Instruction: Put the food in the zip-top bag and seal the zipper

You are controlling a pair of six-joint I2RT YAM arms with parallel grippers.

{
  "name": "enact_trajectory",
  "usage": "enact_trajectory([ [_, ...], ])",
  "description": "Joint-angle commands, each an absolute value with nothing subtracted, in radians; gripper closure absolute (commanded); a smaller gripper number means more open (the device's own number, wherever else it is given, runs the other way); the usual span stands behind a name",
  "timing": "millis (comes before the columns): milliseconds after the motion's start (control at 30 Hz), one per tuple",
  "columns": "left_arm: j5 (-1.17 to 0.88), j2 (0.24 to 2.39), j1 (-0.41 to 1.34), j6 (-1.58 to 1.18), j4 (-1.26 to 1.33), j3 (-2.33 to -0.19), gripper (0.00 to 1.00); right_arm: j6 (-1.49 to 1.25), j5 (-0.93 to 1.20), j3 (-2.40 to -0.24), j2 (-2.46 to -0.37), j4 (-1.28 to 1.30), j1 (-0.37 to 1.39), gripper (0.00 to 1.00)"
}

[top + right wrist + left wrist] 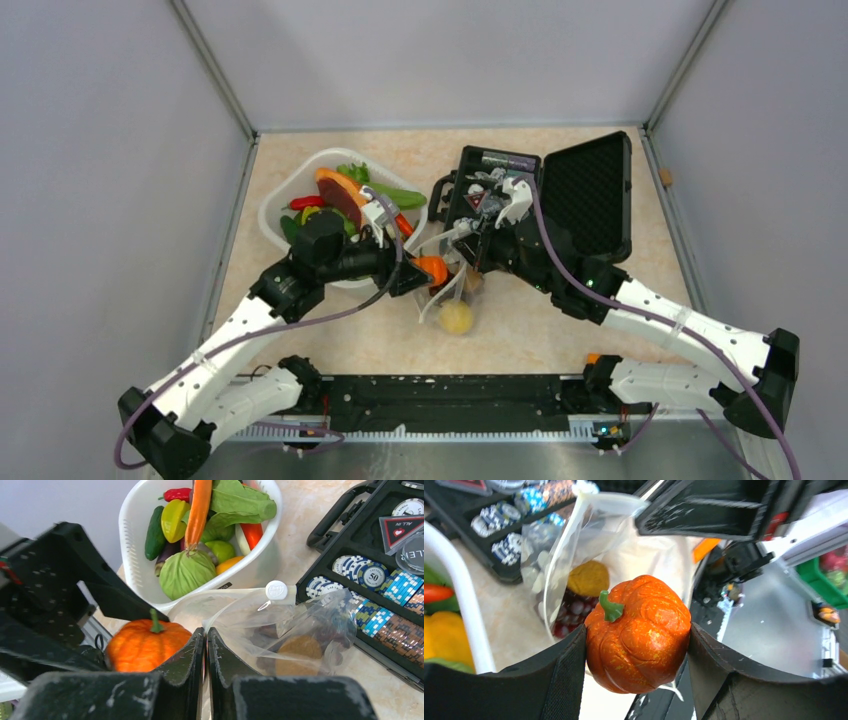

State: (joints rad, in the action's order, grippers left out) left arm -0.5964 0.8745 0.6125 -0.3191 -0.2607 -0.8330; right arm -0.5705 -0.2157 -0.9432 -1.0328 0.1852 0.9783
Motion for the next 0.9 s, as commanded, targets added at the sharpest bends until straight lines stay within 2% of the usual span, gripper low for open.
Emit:
enact_trajectory([
  [0, -0.479, 0.961, 0.659, -0.223, -0.378, -0.911, 0.91, -0.580, -0.214, -0.977, -1.017, 0.137, 0.970, 0.95],
  [233, -0.439, 1.036, 0.760, -0.200, -0.389, -0.936, 0.80, -0.586, -0.215, -0.980, -1.016, 0.146, 0.970, 0.95],
  [333, -0.375, 1.037, 0.769, -0.190, -0.422, -0.943, 0.67, -0.588, -0.216, -0.975, -1.011, 0.147, 0.970, 0.95],
  [367, -0.366, 1.035, 0.770, -0.189, -0.422, -0.941, 0.53, -0.588, -0.217, -0.973, -1.010, 0.146, 0.969, 0.95],
  [467, -0.349, 1.023, 0.770, -0.193, -0.422, -0.945, 0.33, -0.589, -0.216, -0.972, -1.010, 0.144, 0.970, 0.95],
  [733, -0.297, 0.928, 0.770, -0.186, -0.407, -0.959, 0.06, -0.588, -0.221, -0.964, -1.008, 0.146, 0.970, 0.95],
  [867, -0.277, 0.888, 0.770, -0.209, -0.394, -0.949, 0.01, -0.589, -0.221, -0.960, -1.006, 0.146, 0.969, 0.95],
])
